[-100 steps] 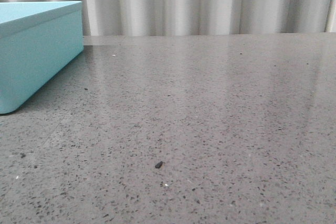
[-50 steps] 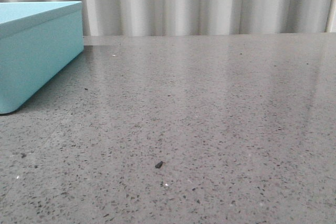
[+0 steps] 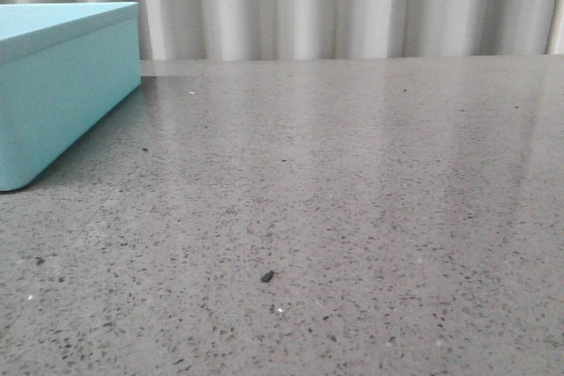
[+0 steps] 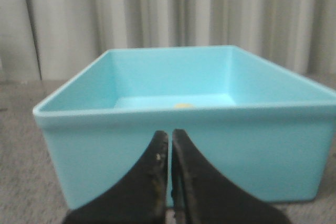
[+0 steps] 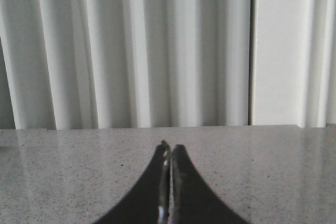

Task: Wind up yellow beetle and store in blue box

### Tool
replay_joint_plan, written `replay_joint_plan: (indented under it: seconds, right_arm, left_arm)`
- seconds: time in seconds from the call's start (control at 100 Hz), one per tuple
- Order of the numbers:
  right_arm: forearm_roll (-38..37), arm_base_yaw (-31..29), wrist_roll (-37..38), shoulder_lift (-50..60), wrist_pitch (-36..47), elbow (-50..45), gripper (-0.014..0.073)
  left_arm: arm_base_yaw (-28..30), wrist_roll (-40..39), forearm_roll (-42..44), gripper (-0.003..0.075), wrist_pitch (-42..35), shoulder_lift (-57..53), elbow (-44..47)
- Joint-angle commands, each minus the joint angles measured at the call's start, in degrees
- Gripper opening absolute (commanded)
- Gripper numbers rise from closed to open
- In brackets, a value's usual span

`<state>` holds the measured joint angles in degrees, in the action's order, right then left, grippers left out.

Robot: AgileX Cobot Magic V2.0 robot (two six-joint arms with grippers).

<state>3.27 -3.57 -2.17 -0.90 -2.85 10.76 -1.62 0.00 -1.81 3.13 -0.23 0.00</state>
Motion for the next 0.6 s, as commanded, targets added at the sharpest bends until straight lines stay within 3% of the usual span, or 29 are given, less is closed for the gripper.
replay_joint_plan:
  seconds: [0.0,0.31,0.59]
  right_arm:
    - [-0.65,0.20,-0.46,-0.63,4.70,1.37,-0.0062]
    - [-0.65,0.20,-0.46,-0.63,4.91,1.37,-0.0062]
    - [-0.65,0.20,-0.46,-0.63,4.91,1.37,-0.0062]
  left_arm:
    - [0.76,-0.97,0.77,-0.0021,-1.99,-1.85,1.41]
    - [0.76,-0.97,0.94,-0.0021,12.81,-1.85,1.52]
    - [0.76,-0.97,0.94,-0.0021,12.34,-1.85,1.41]
